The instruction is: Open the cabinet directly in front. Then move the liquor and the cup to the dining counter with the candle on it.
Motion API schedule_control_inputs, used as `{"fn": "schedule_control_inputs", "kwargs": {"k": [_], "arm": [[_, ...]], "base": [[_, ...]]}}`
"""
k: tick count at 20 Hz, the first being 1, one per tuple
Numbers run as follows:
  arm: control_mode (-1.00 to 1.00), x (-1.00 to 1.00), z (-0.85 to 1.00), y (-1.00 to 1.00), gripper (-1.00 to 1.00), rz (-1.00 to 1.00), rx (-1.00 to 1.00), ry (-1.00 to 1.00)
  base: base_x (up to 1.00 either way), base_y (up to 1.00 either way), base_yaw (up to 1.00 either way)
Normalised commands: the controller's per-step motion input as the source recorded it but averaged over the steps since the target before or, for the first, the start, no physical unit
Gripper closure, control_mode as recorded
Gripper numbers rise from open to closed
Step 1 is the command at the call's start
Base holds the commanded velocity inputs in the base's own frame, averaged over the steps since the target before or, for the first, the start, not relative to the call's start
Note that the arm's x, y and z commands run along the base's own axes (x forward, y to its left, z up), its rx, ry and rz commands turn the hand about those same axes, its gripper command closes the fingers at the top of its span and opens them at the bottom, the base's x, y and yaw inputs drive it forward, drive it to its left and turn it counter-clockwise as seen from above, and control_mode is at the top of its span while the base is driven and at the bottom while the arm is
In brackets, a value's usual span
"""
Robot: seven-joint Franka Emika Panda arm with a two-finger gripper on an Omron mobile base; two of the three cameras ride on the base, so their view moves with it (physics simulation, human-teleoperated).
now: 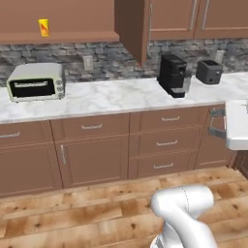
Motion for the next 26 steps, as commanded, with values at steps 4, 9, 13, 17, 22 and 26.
{"fn": "schedule_control_inputs", "kwargs": {"k": [4, 9, 13, 17, 22, 26], "arm": [[1.00, 0.00, 0.00, 0.00, -1.00, 0.00, 0.00, 0.00], [1.00, 0.00, 0.00, 0.00, -1.00, 0.00, 0.00, 0.00], [1.00, 0.00, 0.00, 0.00, -1.00, 0.00, 0.00, 0.00], [1.00, 0.00, 0.00, 0.00, -1.00, 0.00, 0.00, 0.00], [1.00, 0.00, 0.00, 0.00, -1.00, 0.00, 0.00, 0.00], [1.00, 0.00, 0.00, 0.00, -1.00, 0.00, 0.00, 0.00]], "base": [[0.19, 1.00, 0.00], [0.23, 1.00, 0.00], [0.31, 0.97, 0.00], [0.38, 0.76, 0.00], [0.62, 0.36, 0.01], [0.81, 0.21, 0.02]]}}
